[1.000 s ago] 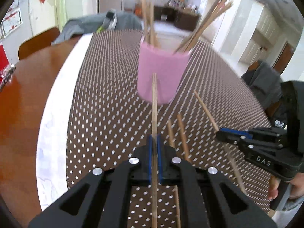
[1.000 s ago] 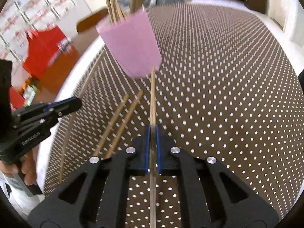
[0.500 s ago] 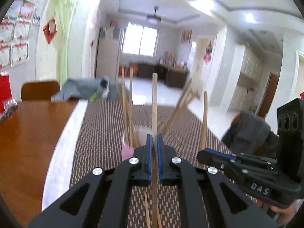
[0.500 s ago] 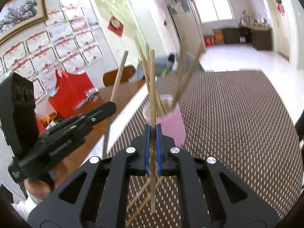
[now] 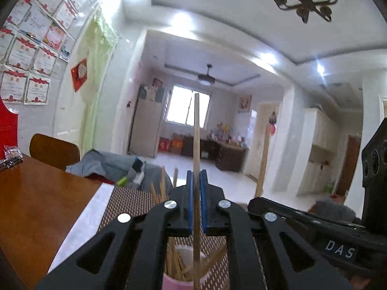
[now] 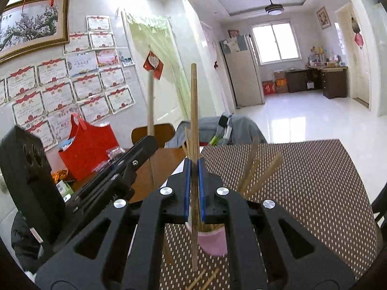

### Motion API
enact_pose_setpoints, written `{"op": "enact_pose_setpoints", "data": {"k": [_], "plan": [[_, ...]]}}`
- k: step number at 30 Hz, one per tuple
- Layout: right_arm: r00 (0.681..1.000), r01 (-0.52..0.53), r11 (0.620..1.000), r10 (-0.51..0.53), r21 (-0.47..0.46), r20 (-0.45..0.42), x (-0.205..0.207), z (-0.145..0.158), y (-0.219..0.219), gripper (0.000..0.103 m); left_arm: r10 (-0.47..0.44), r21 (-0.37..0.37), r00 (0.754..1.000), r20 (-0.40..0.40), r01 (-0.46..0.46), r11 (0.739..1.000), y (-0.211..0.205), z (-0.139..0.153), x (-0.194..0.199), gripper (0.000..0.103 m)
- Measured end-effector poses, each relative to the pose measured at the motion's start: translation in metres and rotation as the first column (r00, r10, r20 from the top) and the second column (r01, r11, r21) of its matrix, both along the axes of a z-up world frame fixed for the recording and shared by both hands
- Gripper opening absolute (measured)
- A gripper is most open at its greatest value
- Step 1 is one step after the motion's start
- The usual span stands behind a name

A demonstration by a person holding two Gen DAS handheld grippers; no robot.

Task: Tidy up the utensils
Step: 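Lift both held chopsticks upright and carry them above the pink cup, then open the right tool and the left tool to drop chopsticks into the cup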

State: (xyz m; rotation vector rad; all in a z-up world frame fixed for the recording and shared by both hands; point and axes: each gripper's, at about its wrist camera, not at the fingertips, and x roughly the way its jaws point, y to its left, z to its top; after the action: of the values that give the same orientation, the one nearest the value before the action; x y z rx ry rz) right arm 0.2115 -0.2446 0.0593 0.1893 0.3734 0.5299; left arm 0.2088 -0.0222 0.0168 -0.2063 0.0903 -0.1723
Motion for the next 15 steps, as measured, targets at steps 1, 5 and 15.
{"op": "enact_pose_setpoints", "data": {"k": [1, 5, 15], "plan": [[1.0, 0.0, 1.0, 0.0, 0.002, 0.004, 0.002, 0.001, 0.003, 0.006, 0.016, -0.008, 1.0, 0.018, -0.016, 1.0, 0.001, 0.002, 0.002, 0.006], [0.999, 0.01, 1.0, -0.011, 0.023, 0.045, 0.012, 0.009, 0.003, 0.006, 0.054, -0.048, 0.996, 0.075, -0.051, 0.998, 0.007, 0.005, 0.013, 0.006], [0.992, 0.064, 0.997, -0.068, 0.044, 0.108, 0.028, 0.007, 0.004, 0.006, 0.116, -0.077, 0.99, 0.075, -0.11, 0.991, 0.011, -0.021, 0.048, 0.006]]}}
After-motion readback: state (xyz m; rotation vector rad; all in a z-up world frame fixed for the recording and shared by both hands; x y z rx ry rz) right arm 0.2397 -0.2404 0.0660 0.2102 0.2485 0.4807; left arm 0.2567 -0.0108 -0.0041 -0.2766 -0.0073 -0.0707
